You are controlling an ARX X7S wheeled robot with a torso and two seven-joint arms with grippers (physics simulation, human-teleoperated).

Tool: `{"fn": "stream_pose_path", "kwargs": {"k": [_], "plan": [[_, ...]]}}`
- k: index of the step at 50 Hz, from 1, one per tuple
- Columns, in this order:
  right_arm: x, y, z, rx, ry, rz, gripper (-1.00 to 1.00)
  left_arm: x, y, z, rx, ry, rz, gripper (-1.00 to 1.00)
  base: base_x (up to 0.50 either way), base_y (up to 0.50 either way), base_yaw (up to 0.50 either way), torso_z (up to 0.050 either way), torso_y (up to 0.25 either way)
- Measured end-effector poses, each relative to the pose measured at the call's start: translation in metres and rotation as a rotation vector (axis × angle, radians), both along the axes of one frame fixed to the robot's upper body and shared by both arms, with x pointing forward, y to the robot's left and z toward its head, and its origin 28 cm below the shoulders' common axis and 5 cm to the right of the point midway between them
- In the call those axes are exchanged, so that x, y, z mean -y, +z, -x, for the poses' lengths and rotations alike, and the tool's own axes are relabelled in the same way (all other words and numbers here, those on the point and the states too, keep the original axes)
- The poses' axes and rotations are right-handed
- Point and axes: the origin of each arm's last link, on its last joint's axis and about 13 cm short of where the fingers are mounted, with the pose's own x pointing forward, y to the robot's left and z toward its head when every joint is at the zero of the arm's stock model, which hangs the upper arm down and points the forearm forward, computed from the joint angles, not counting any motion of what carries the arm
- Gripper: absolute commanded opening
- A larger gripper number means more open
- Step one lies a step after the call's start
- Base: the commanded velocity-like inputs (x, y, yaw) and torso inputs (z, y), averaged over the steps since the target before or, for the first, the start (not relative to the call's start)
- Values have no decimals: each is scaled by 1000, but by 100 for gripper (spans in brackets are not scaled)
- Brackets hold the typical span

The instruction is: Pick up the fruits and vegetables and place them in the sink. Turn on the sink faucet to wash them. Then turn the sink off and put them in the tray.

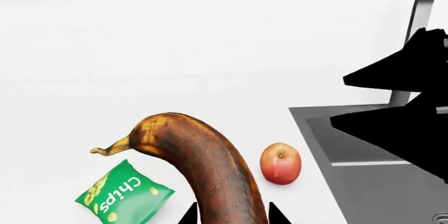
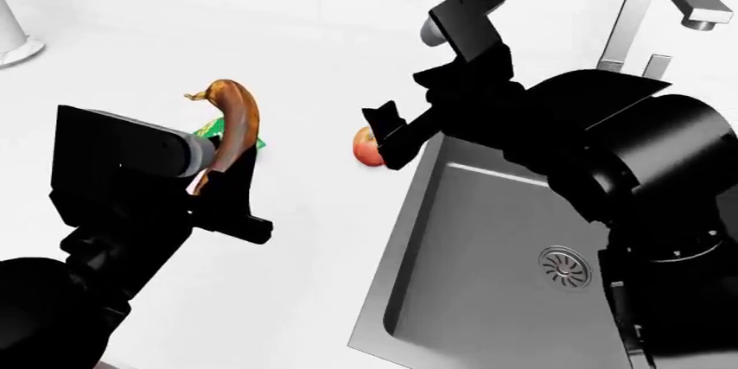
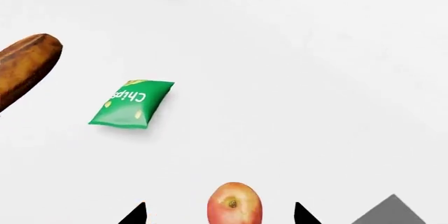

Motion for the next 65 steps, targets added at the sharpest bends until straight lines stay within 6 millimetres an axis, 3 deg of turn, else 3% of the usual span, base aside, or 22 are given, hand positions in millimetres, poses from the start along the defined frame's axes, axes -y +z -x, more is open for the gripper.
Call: {"fn": "stream_pose_path", "kwargs": {"k": [14,33,41,65], "plan": [[-8,-19,-18,-73,1,56,100,1,1,0,5,-11,12,-100,0,0,0,0,0],[-21,-34,-55,-117,-30,91,100,1,0,0,2,-15,12,-100,0,0,0,0,1],[-31,-49,-69,-162,-24,114,100,1,-1,0,1,-17,11,-100,0,0,0,0,0],[-36,-79,-79,-240,-41,201,100,2,-4,-2,-5,-22,5,-100,0,0,0,0,0]]}}
